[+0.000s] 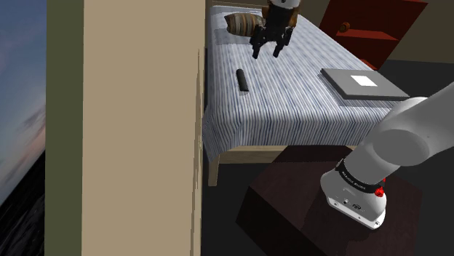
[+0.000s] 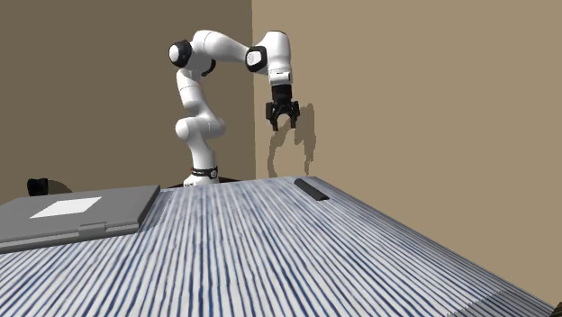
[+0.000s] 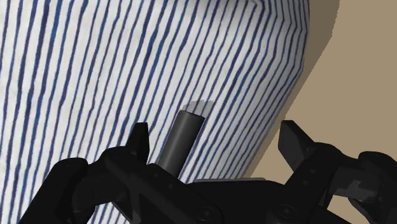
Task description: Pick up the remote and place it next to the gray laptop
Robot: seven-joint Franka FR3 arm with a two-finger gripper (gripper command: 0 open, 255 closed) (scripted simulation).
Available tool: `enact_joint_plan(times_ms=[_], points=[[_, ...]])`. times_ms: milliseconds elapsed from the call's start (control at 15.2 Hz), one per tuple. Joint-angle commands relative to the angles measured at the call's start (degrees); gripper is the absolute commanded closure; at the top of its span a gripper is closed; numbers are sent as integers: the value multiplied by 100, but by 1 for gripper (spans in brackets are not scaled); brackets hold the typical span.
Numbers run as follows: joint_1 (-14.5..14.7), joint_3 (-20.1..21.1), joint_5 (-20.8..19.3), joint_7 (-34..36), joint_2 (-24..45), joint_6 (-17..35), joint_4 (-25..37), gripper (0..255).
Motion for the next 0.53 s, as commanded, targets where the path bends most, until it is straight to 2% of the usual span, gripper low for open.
enact_joint_plan(times_ms=[0,462], points=[[-81,3,5,253,374,281,81,0],[-292,-48,13,1105,1771,1079,610,0]])
